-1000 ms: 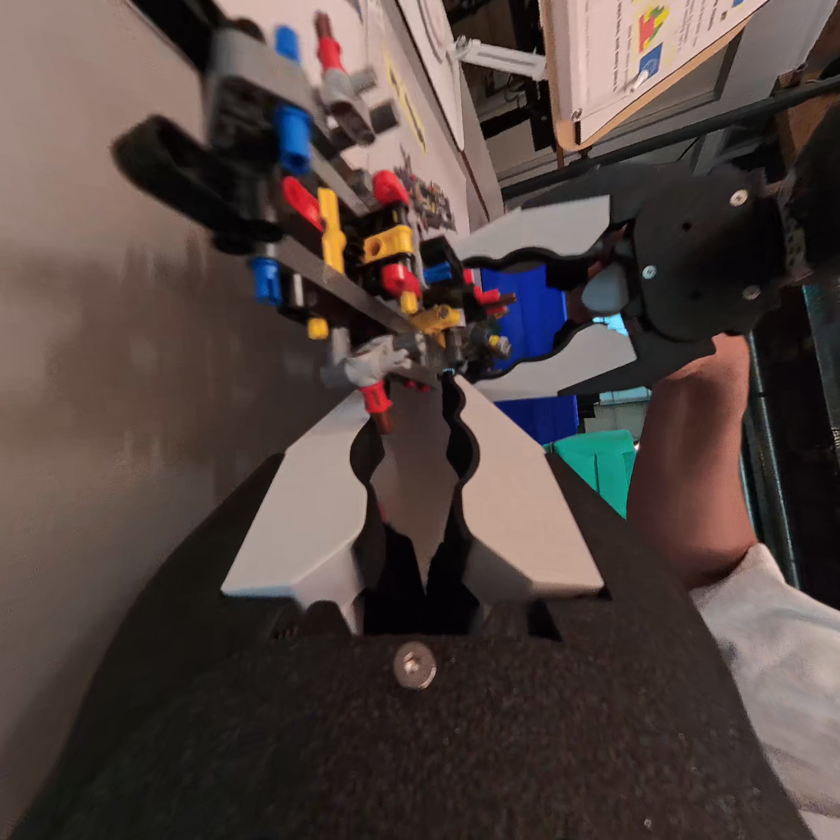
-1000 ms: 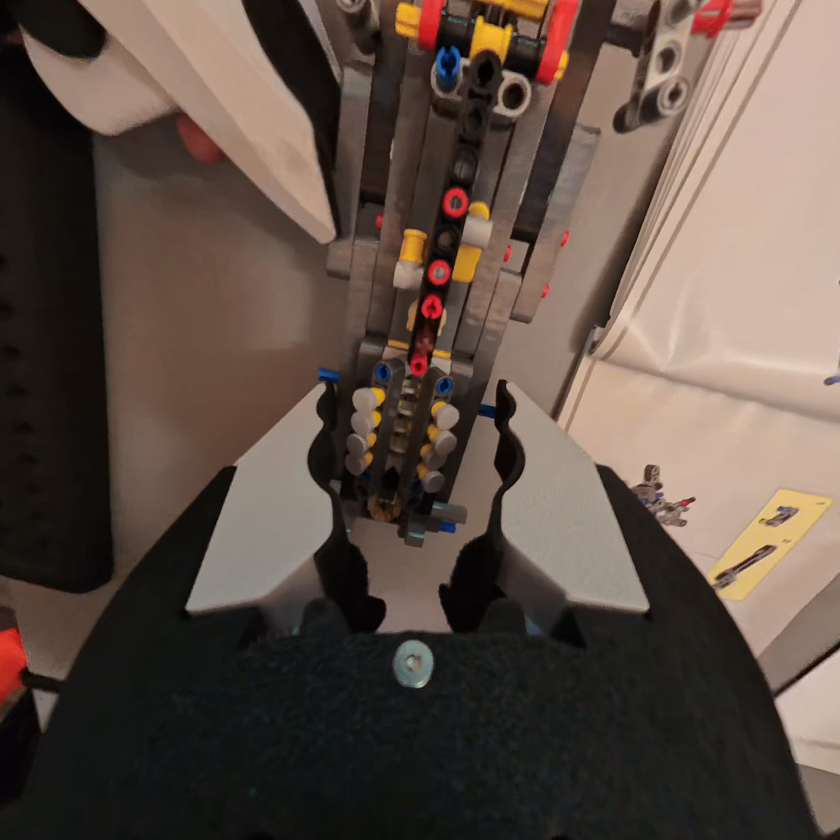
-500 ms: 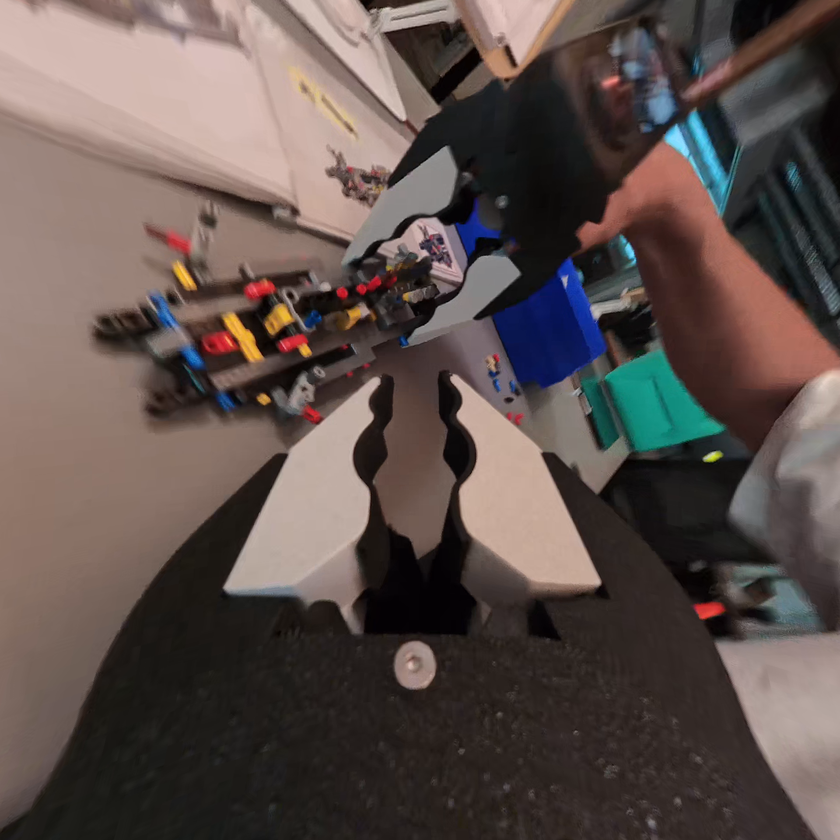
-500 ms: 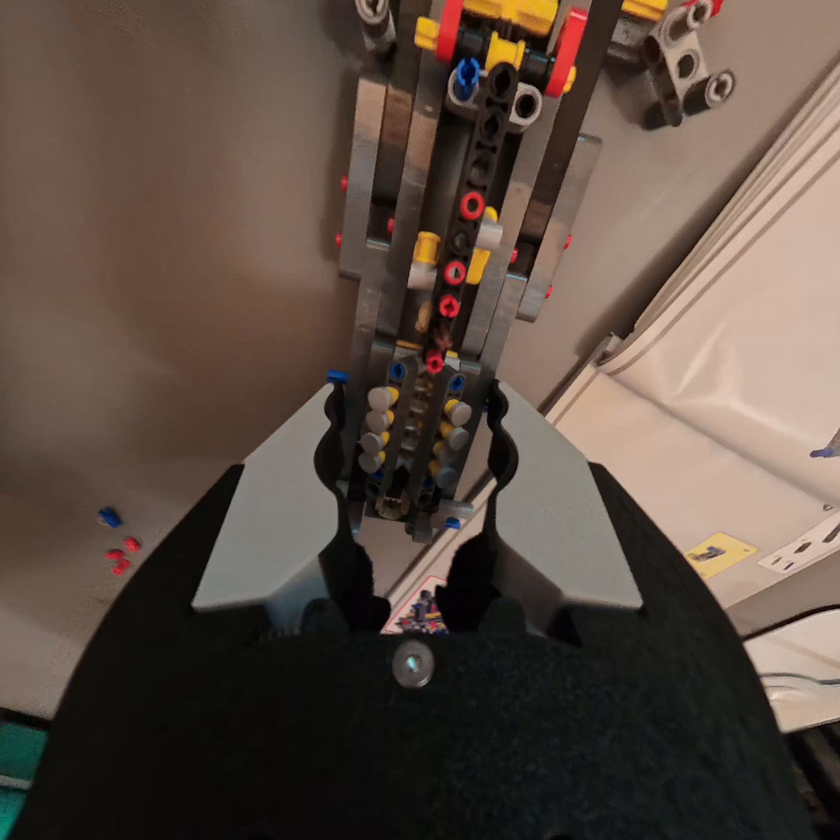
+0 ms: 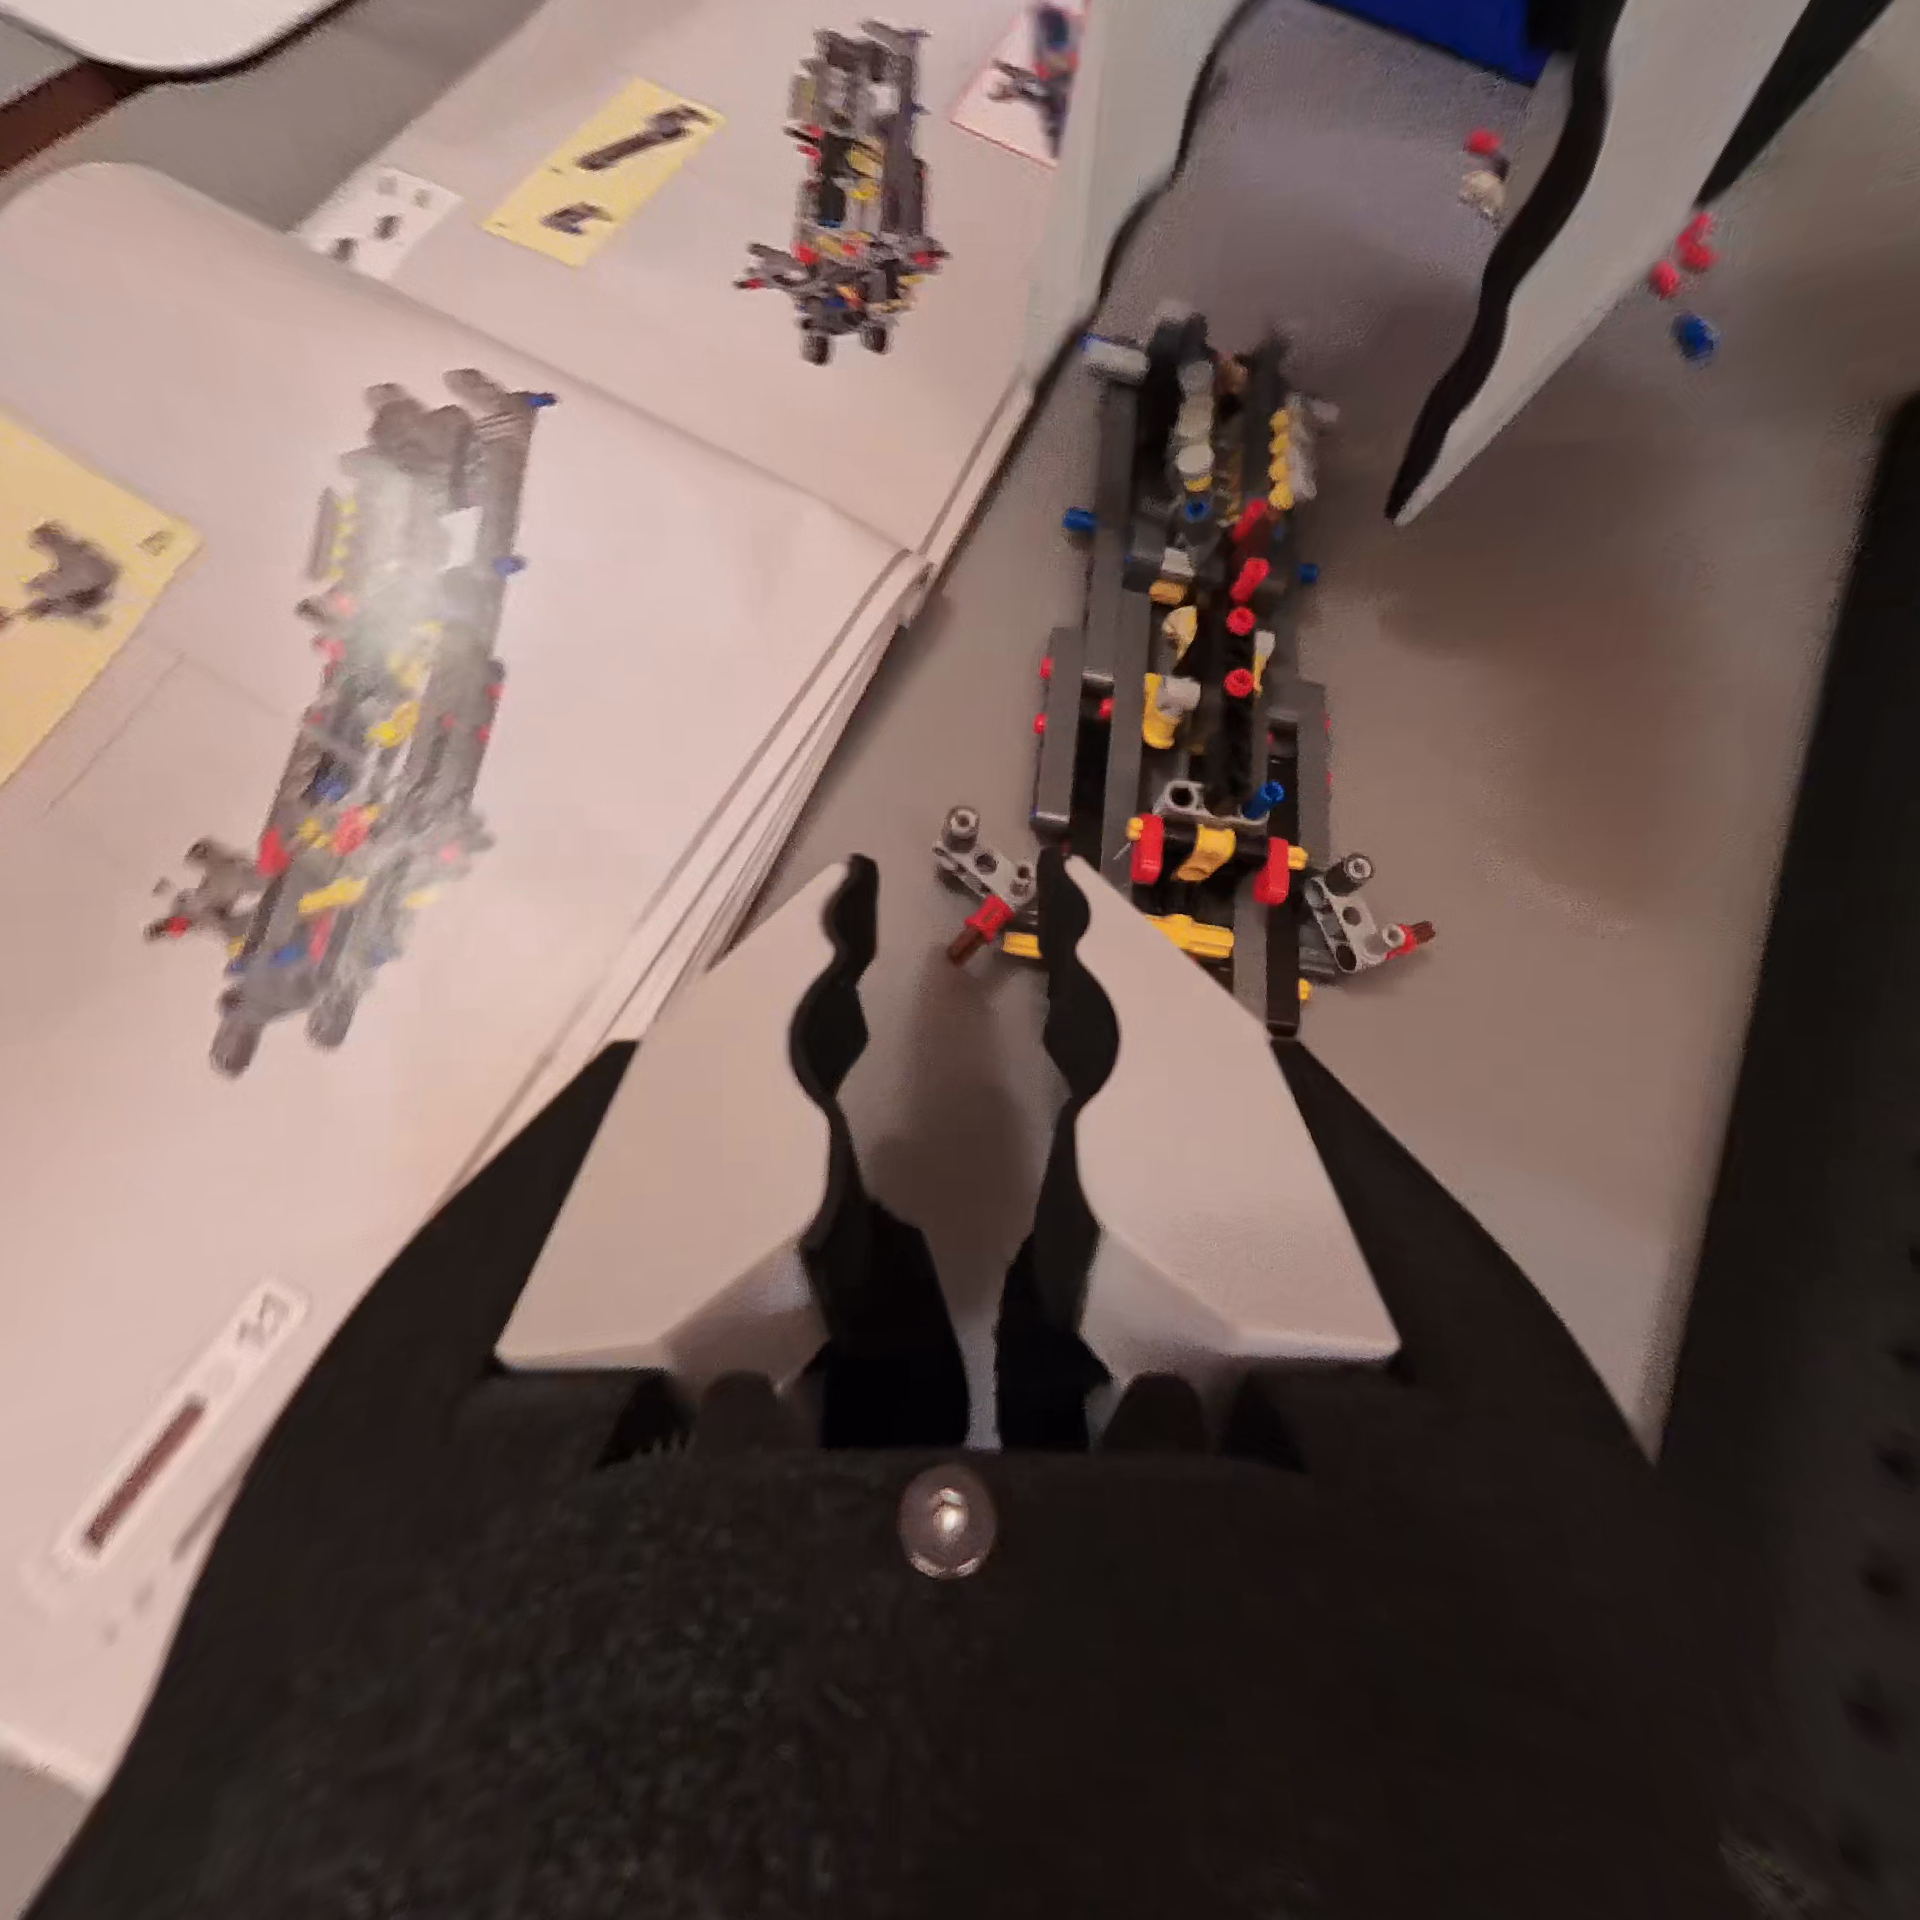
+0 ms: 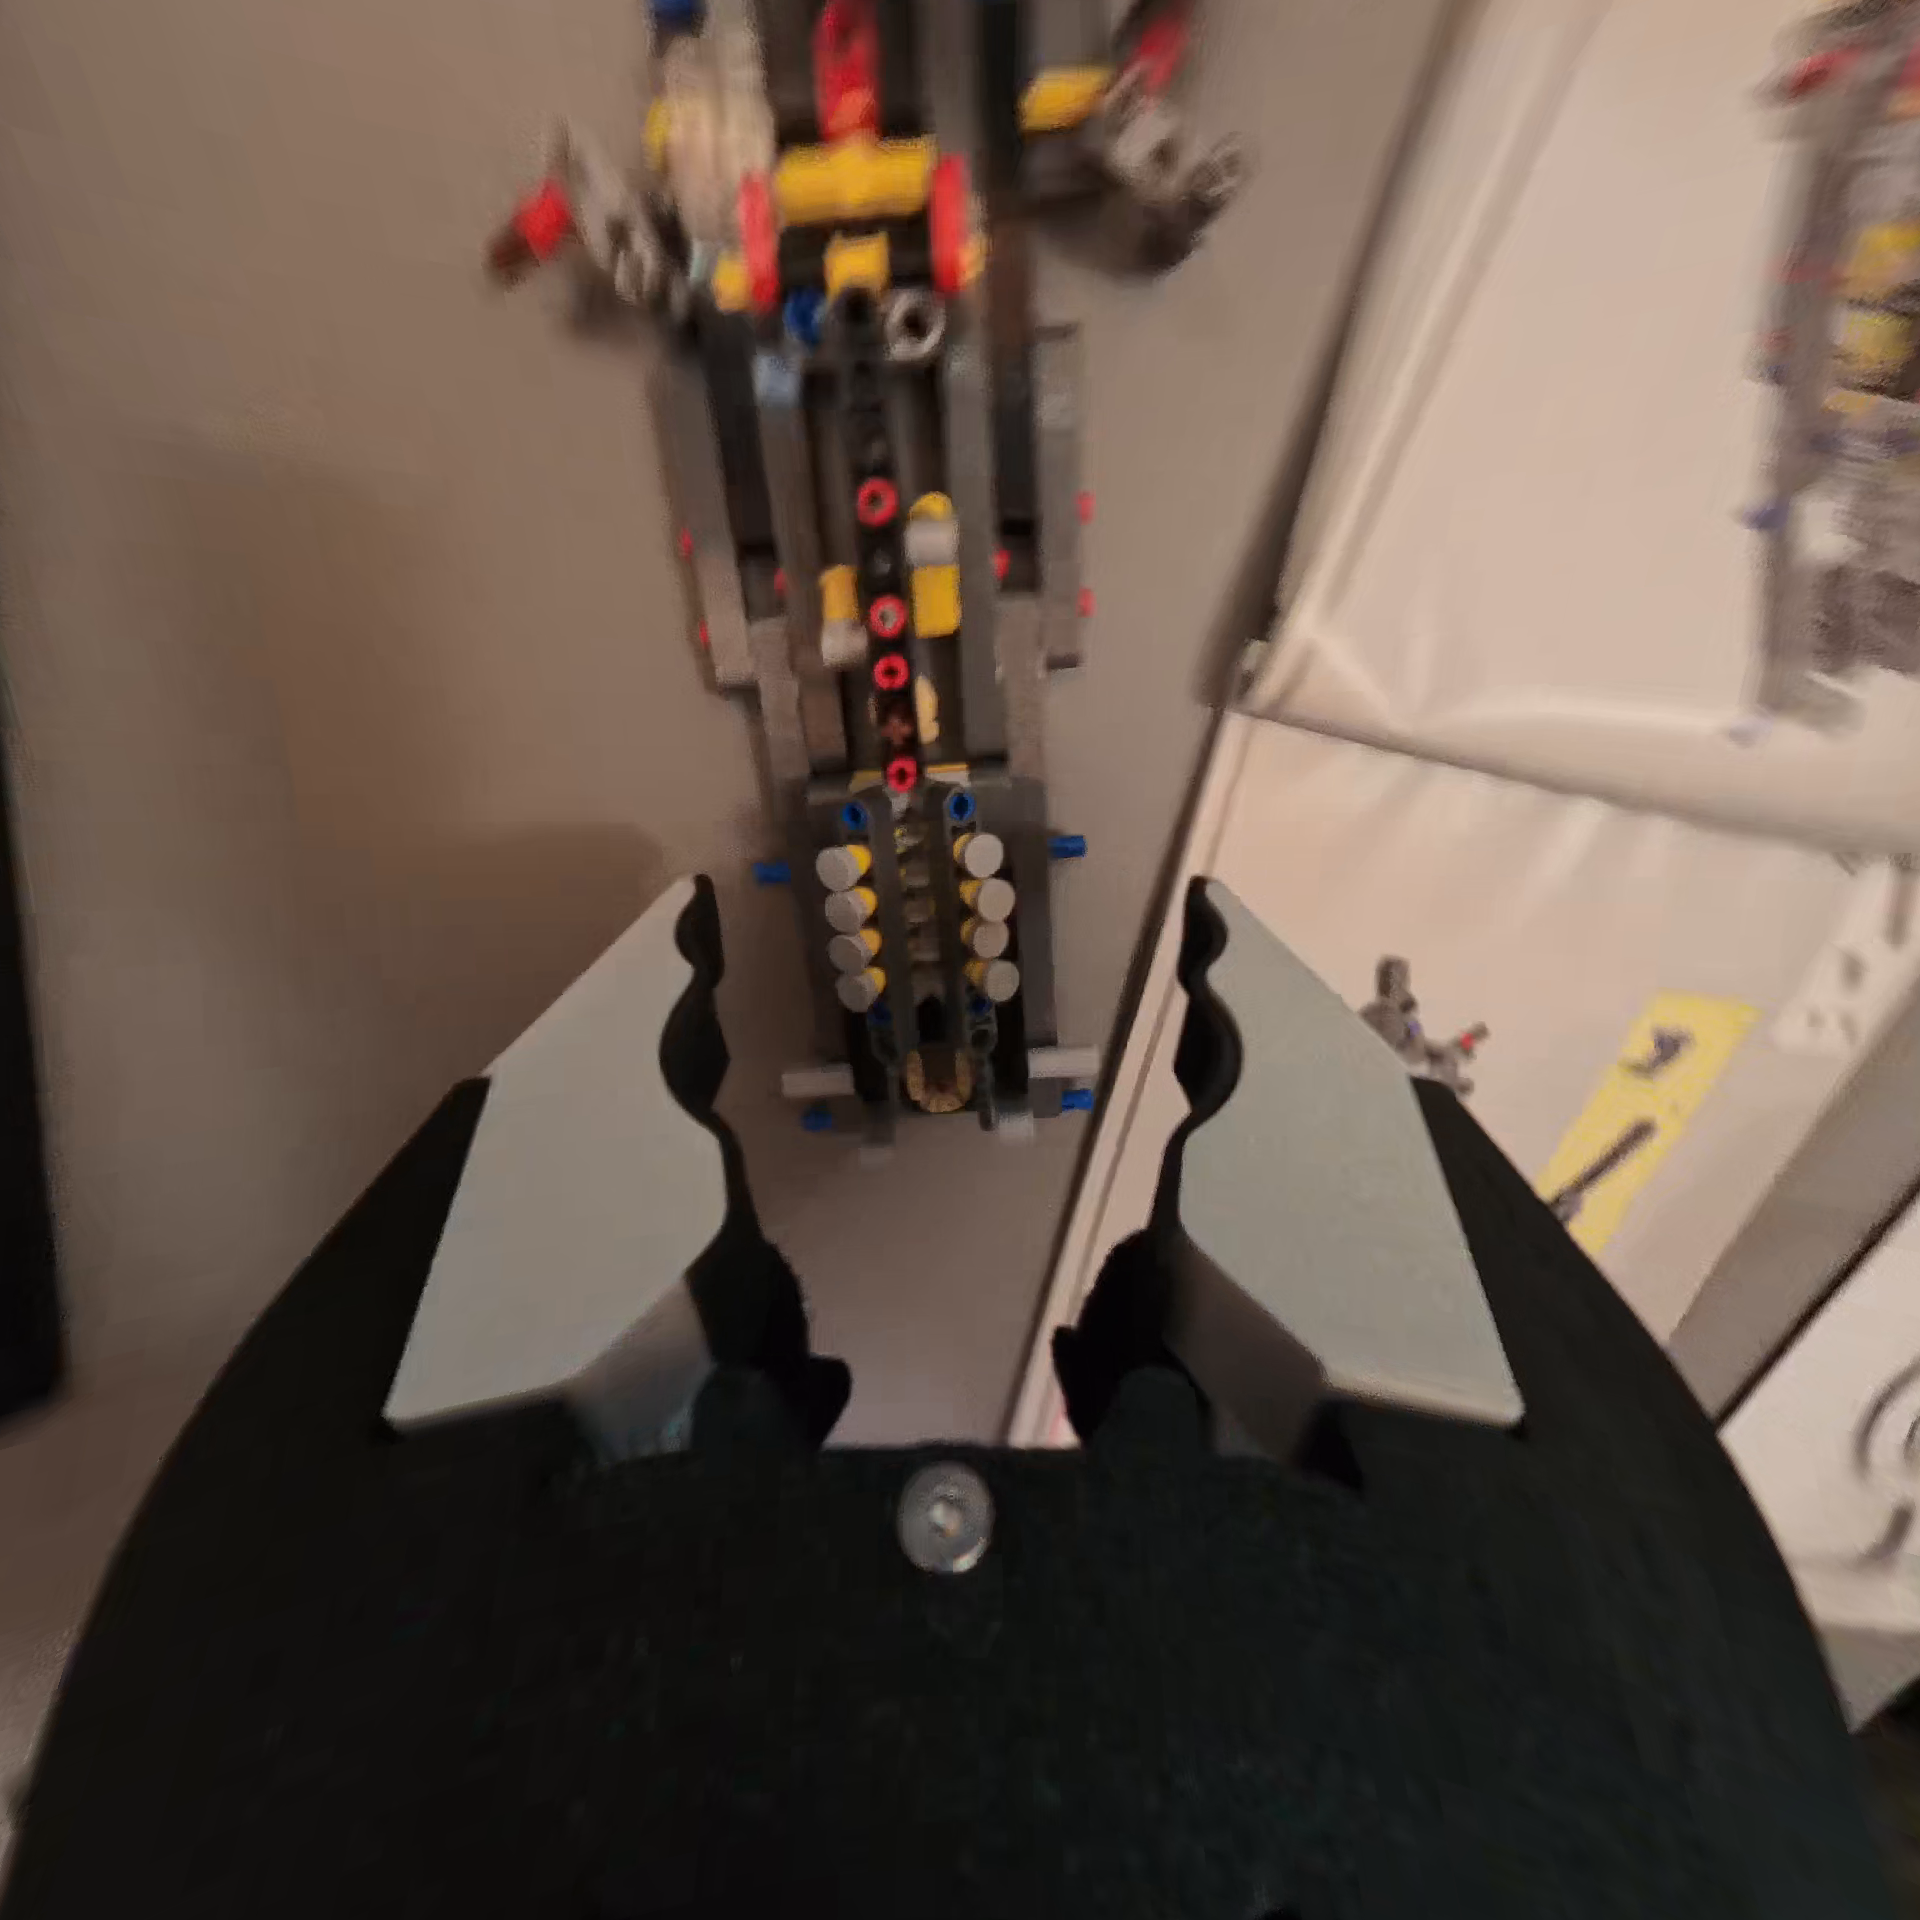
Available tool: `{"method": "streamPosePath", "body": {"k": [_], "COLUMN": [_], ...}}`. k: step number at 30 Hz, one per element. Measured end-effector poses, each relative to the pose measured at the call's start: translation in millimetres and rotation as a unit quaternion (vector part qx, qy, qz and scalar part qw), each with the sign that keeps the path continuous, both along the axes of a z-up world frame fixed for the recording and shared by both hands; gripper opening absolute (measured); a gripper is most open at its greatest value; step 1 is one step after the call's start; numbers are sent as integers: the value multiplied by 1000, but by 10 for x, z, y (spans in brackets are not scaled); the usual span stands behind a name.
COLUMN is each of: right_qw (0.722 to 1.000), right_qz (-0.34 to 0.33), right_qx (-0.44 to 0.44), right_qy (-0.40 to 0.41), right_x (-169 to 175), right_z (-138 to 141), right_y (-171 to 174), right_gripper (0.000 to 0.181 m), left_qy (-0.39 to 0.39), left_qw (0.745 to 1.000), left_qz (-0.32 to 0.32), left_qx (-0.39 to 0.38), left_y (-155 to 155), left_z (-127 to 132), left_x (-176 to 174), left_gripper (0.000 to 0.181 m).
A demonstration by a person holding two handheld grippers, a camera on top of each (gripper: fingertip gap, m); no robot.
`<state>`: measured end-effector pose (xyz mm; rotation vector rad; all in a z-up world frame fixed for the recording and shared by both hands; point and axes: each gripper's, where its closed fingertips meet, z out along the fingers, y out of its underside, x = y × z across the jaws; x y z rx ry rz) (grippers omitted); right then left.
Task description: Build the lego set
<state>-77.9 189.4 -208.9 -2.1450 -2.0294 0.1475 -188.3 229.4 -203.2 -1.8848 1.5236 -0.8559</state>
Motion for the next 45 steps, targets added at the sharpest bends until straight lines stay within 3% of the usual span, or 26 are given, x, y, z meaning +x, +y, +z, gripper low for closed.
{"method": "streamPosePath", "body": {"k": [2, 3, 4, 6, 8, 11, 14, 19, 28, 34, 45], "right_qw": [991, 977, 959, 923, 905, 893, 888, 872, 864, 862, 854], "right_qz": [-96, -159, -207, -267, -309, -353, -374, -414, -437, -445, -451], "right_qx": [29, 29, 2, -77, -66, 29, 60, 32, 37, 63, 59], "right_qy": [85, 139, 191, 266, 287, 278, 262, 260, 248, 234, 253], "right_x": [-141, -253, -395, -744, -952, -1048, -1106, -1191, -1218, -1103, -1092], "right_z": [189, 248, 247, 123, -72, -199, -210, -257, -267, -256, -227], "right_y": [-83, -164, -322, -693, -800, -675, -625, -723, -751, -769, -756], "right_gripper": [81, 69, 59, 57, 47, 31, 22, 1, 0, 13, 13], "left_qy": [5, 13, 17, 9, 11, 28, 28, 11, 5, 3, 6], "left_qw": [999, 998, 998, 996, 994, 993, 994, 994, 989, 993, 994], "left_qz": [-46, -52, -62, -85, -100, -113, -106, -107, -147, -120, -108], "left_qx": [-12, -14, -20, -39, -48, -33, -21, -18, -7, 8, 20], "left_y": [-27, -8, -13, -75, -119, -135, -106, -126, -263, -166, -133], "left_z": [-47, -86, -117, -129, -155, -208, -205, -165, -160, -126, -125], "left_x": [80, 107, 132, 190, 221, 197, 166, 104, 83, 24, 18], "left_gripper": [25, 26, 26, 23, 21, 13, 14, 9, 6, 11, 10]}}
